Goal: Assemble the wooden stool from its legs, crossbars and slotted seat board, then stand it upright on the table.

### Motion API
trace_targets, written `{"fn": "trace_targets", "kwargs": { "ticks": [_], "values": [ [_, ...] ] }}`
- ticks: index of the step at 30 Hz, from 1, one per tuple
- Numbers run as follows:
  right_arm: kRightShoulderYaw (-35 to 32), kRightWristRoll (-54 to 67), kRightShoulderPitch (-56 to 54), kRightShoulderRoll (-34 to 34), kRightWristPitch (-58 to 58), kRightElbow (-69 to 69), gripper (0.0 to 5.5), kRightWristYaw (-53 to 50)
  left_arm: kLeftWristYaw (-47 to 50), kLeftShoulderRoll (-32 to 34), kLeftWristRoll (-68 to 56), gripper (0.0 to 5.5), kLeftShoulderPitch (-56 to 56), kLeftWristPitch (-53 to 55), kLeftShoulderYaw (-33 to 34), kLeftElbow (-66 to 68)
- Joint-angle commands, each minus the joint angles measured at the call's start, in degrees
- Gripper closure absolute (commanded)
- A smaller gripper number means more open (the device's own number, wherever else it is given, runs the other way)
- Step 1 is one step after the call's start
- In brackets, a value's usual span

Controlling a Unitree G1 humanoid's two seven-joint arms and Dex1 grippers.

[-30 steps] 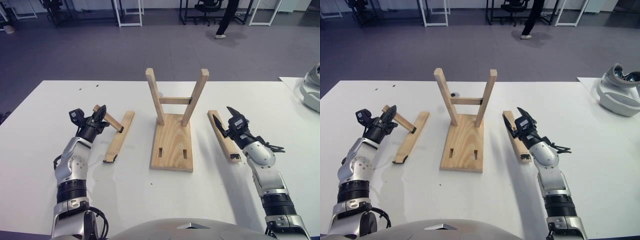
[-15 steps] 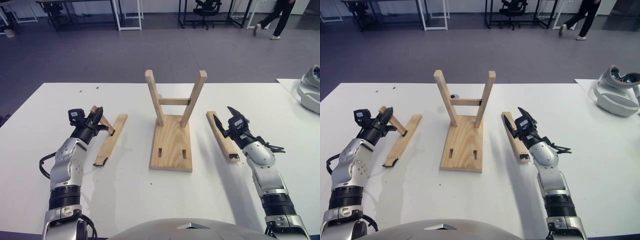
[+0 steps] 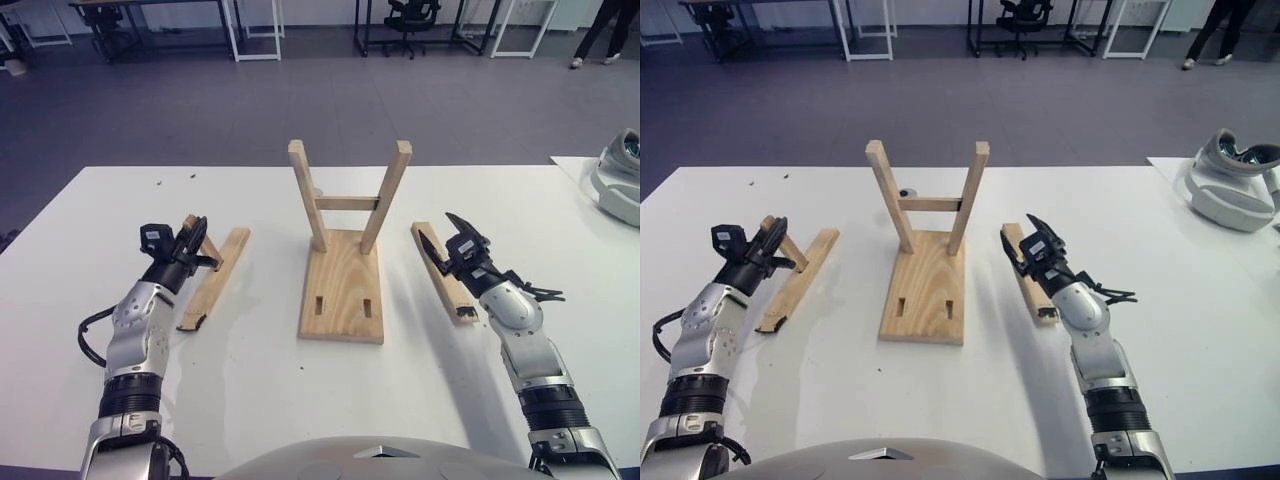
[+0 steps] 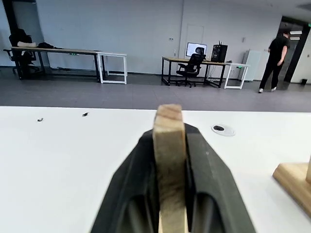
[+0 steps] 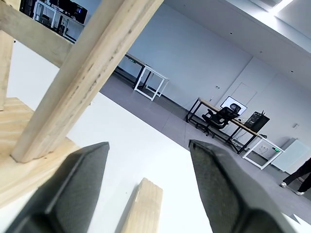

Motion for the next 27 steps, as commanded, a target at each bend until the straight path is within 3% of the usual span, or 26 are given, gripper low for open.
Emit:
{"fn": "trace_targets", "kwargs": {
  "ticks": [1,11,16,27],
  "values": [
    [0.0,-0.3,-1.2,-0.3,-0.3,-0.1,2.46,-0.1,-1.7,2.1,-1.3,4.3,-0.5,5.1,1.6,-2.6],
    [0.5,-0.7,1.1,0.2,-0.3,-0.9,2.46,-1.0,-0.7,9.2,4.2,2.37,7.0,26.4,-3.1,-17.4],
    [0.9,-0.7,1.6,0.7,-0.2,-1.2,2.46,-1.2,-0.9,9.8,6.5,1.62,8.3,31.1,-4.8,-18.0],
    [1.3,-0.9,1.6,1.3,0.5,-1.5,2.46,-1.8,-4.1,11.5,12.1,3.21,9.0,30.1,-7.9,-14.7]
  ]
}}
